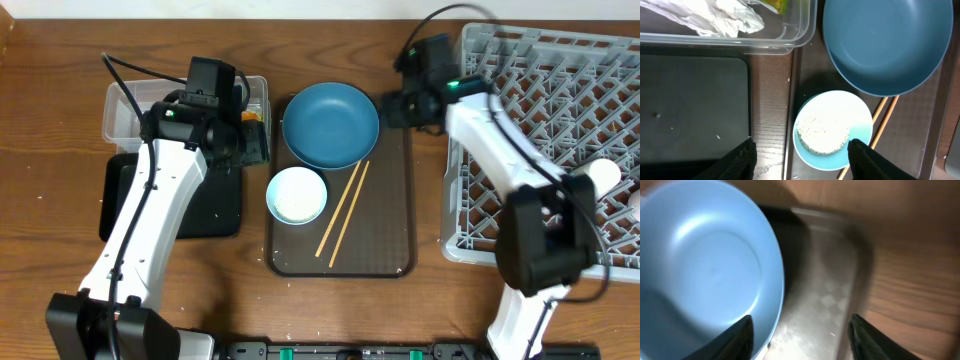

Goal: Sort waste into correct bins and load items into the dishwasher rack
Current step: 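Grasp the blue plate rim with the right gripper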

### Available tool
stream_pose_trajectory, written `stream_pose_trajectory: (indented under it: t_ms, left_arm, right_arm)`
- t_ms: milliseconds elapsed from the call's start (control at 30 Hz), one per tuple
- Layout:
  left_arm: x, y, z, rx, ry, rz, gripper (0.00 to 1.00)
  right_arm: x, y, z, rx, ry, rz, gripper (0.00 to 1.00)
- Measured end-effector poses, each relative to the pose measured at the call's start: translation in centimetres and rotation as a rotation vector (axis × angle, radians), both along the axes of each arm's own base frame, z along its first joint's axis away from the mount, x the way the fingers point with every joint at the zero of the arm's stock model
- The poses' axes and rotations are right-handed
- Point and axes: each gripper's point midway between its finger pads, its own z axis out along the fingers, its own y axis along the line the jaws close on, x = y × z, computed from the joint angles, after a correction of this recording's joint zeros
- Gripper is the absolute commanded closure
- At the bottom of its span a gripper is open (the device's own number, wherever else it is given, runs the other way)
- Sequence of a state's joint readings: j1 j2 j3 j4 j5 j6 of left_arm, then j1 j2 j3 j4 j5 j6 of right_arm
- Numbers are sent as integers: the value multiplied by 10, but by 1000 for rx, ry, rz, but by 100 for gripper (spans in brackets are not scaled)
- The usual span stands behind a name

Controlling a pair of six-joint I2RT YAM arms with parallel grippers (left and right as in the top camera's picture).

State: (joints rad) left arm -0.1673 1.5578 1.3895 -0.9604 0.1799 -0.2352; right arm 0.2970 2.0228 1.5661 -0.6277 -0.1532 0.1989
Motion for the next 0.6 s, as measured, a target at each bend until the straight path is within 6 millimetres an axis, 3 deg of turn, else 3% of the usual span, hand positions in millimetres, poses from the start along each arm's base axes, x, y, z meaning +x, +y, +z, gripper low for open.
stream_pose_trajectory:
  t_ms: [133,333,600]
  left_arm:
    - [0,0,0,2,0,0,38]
    - [0,1,0,4,0,1,38]
    - [0,0,0,3,0,1,38]
  right_arm:
    - [1,15,-28,-6,27,-12,62]
    - [0,17,-36,-14,41,-52,76]
    - [-1,15,-51,-25,73,-81,76]
